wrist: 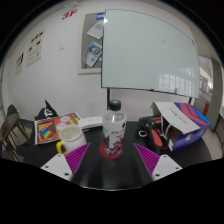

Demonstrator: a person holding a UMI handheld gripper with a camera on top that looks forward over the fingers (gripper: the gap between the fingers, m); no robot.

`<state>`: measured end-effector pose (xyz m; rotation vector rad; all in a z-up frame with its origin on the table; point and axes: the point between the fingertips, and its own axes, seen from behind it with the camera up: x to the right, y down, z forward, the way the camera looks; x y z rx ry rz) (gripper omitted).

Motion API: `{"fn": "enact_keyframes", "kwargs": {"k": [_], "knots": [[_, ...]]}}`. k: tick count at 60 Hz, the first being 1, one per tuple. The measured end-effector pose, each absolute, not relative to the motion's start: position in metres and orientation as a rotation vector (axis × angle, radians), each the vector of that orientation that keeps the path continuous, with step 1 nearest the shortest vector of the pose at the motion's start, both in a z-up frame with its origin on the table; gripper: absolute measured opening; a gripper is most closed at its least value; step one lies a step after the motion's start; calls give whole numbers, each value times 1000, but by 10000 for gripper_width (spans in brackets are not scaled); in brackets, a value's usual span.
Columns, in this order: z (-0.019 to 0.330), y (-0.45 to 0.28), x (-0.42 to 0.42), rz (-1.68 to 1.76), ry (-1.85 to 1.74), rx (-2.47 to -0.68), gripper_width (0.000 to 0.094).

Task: Pour water

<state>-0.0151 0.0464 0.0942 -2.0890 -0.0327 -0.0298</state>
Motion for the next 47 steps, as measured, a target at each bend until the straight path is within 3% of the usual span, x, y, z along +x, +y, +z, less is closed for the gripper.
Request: {"fn": "enact_keyframes", "kwargs": {"k": [13,26,47], "knots": [[150,-87,-28,-114,-16,-2077,846],[171,-194,-42,-150,-6,-2083,845],[189,-245,-50,-179,-18,-2054,844]]}}
